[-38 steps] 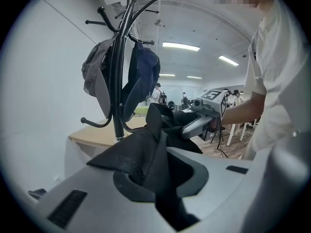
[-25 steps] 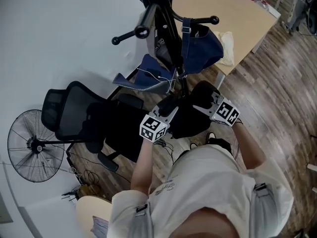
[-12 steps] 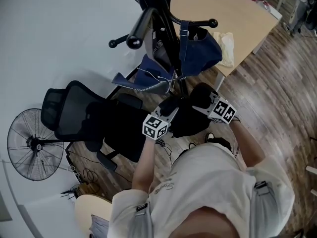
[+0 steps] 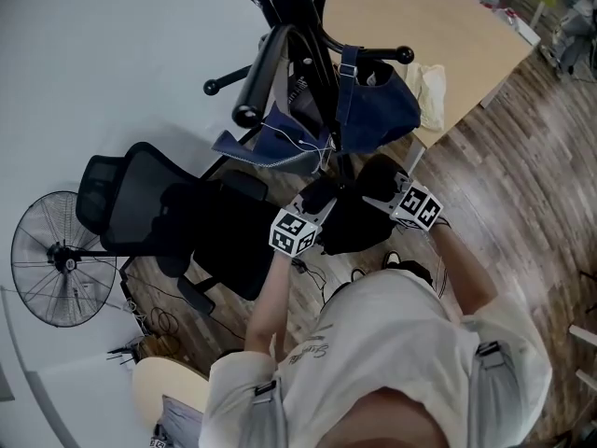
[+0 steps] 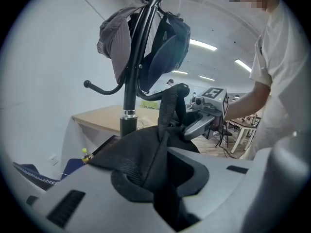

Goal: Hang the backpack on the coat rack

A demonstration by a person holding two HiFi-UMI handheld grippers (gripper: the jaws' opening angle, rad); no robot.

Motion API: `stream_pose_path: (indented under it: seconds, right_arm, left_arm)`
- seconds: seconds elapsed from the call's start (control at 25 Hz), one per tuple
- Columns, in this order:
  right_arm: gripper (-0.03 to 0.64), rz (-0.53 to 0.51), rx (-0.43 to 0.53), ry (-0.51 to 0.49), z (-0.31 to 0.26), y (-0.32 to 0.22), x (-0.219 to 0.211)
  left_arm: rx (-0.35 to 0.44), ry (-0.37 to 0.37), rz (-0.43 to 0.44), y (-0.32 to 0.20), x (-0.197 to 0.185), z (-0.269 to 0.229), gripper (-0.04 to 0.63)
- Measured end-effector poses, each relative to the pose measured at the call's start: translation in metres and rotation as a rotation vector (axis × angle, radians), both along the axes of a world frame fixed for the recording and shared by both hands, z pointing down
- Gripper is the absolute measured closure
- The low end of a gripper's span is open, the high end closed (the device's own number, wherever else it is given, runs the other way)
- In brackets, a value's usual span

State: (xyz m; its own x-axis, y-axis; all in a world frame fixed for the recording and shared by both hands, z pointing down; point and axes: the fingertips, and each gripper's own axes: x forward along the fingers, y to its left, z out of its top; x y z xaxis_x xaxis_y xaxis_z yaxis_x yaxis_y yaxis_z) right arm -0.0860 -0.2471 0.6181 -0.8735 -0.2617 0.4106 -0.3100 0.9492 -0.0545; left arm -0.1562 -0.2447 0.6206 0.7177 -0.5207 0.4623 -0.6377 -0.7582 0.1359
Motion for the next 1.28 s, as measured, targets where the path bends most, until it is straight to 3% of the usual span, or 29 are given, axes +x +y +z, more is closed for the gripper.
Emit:
stream_pose_path:
  seconds: [0.84, 1.28]
  right_arm:
    - [0.477, -0.015, -0.047, 0.003, 0.016, -0.02, 0.0]
    - [0.406, 0.022, -0.129, -0.035, 0.033, -0.025, 0.012]
  left_arm:
    - [0.019, -0.005, -0.046, -0.02, -0.002, 0.011, 0.515]
    - [0.04, 0.026, -0.084, -0.024, -0.004, 0.018, 0.483]
